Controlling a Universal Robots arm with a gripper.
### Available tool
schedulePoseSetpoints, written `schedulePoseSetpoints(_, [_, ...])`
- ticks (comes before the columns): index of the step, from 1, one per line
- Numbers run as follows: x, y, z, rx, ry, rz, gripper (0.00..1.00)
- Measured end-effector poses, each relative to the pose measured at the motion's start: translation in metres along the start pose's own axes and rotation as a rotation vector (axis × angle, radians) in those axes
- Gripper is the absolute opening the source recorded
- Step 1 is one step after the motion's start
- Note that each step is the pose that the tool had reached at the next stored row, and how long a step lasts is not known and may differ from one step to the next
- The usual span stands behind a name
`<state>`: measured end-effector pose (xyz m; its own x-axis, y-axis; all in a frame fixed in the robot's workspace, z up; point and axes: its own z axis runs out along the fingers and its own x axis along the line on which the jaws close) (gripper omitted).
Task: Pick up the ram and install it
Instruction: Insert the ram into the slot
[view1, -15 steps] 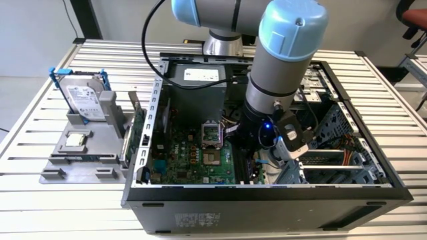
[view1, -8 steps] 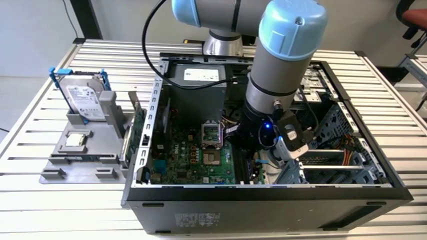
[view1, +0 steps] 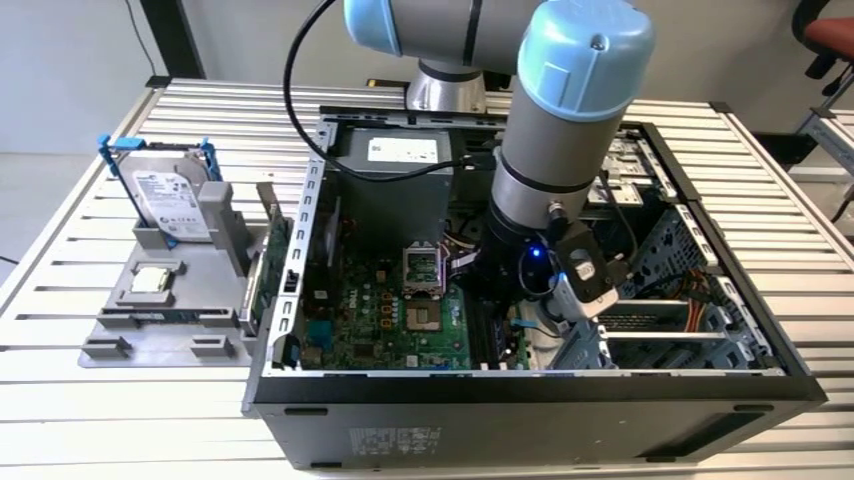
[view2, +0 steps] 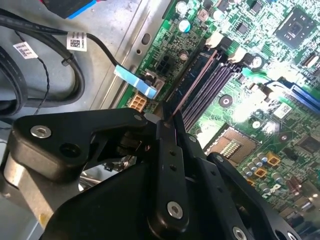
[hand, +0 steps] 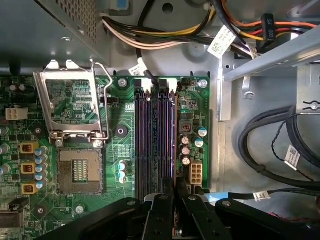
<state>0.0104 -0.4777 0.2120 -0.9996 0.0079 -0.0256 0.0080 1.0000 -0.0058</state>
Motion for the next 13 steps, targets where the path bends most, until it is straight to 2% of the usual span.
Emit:
schedulePoseSetpoints(2, [-0.0001,0.0,-0.0001,0.0,0.0,-0.007,0.0])
schedulePoseSetpoints(4, [-0.0011,0.0006,0.0002,0.0024,0.0025,-0.008,0.0])
schedulePoseSetpoints(9, [-0.0043,0.0046,0.0014,0.0184,0.012,-0.008,0.0])
schedulePoseSetpoints(13, [-0.0044,0.007,0.0021,0.0262,0.0144,-0.009,0.0])
